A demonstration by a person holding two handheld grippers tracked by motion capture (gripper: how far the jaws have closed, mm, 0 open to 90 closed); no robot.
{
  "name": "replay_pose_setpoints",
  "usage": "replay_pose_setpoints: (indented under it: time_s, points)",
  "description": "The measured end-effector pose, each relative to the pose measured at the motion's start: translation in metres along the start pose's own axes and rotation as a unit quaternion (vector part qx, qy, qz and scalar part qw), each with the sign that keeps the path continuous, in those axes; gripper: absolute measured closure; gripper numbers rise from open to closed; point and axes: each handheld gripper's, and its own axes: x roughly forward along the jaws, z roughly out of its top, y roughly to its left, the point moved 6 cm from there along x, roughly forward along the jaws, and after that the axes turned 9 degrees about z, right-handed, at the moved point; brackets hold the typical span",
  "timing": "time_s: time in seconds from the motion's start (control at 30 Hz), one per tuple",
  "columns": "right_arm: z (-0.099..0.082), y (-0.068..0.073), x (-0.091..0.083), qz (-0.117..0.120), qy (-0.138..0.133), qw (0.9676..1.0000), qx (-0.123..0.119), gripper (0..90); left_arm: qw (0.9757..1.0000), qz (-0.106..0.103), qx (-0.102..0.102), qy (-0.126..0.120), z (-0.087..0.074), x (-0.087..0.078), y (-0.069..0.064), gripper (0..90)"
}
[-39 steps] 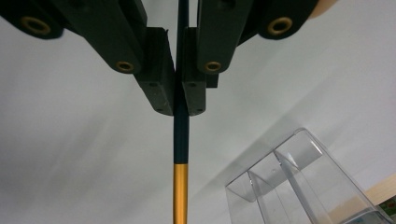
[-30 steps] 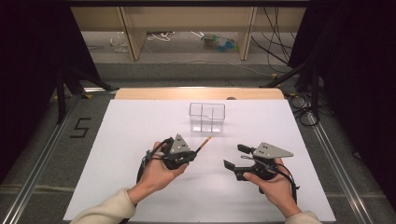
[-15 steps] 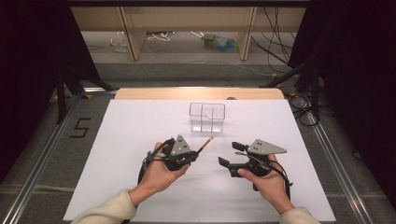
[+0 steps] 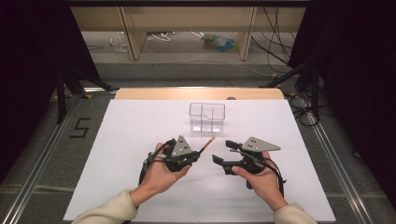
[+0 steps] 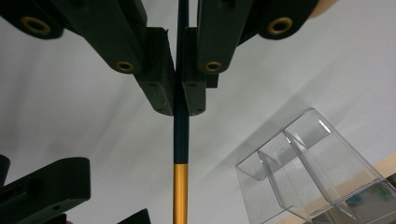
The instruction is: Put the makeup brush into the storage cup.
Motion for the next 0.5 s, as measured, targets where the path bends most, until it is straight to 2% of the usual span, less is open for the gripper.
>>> replay_pose_setpoints:
  time_s: [0.03, 0.07, 0.1, 0.13, 0.2, 0.23, 0.27, 0.3, 0.37, 0.4, 0.43, 0.5]
  points:
    - [-0.001, 0.002, 0.001, 0.006, 0.007, 0.9999, 0.014, 22.3, 1.0000, 0.000, 0.003, -0.001, 0.000, 0.000, 0.000, 83.4]
    - [0.001, 0.000, 0.002, 0.000, 0.005, 1.0000, 0.001, 22.8, 1.0000, 0.000, -0.007, 0.001, 0.000, 0.000, -0.002, 83.4]
    - [0.000, 0.003, 0.004, 0.008, 0.005, 0.9998, 0.015, 23.1, 1.0000, -0.001, -0.005, 0.000, 0.000, 0.001, -0.002, 83.4]
    - [0.001, 0.004, 0.005, 0.010, 0.002, 0.9998, 0.018, 23.3, 1.0000, -0.002, -0.004, -0.002, 0.001, 0.001, -0.003, 83.4]
    - [0.002, 0.003, 0.008, 0.008, 0.000, 1.0000, 0.003, 24.0, 1.0000, -0.003, -0.006, -0.003, 0.001, 0.001, -0.004, 83.4]
    - [0.002, 0.005, 0.009, 0.012, 0.003, 0.9998, 0.014, 24.3, 1.0000, -0.002, -0.003, -0.005, 0.002, 0.001, -0.004, 83.4]
    - [0.002, 0.004, 0.010, 0.012, 0.003, 0.9998, 0.013, 24.5, 1.0000, -0.004, 0.001, -0.007, 0.002, 0.001, -0.004, 83.4]
    - [0.002, 0.005, 0.011, 0.015, 0.005, 0.9997, 0.019, 24.9, 1.0000, -0.003, -0.006, -0.006, 0.002, 0.000, -0.006, 83.4]
    - [0.002, 0.004, 0.013, 0.017, 0.001, 0.9997, 0.017, 25.9, 1.0000, -0.006, 0.003, -0.006, 0.003, 0.000, -0.006, 83.4]
    - [0.003, 0.004, 0.015, 0.016, -0.005, 0.9998, 0.013, 26.4, 1.0000, -0.004, 0.000, -0.007, 0.003, 0.000, -0.006, 83.4]
    - [0.003, 0.005, 0.015, 0.017, -0.002, 0.9997, 0.020, 27.1, 1.0000, -0.004, 0.002, -0.008, 0.003, 0.001, -0.007, 83.4]
    - [0.004, 0.003, 0.017, 0.013, -0.010, 0.9999, 0.003, 28.1, 1.0000, -0.004, -0.003, -0.007, 0.003, 0.001, -0.008, 83.4]
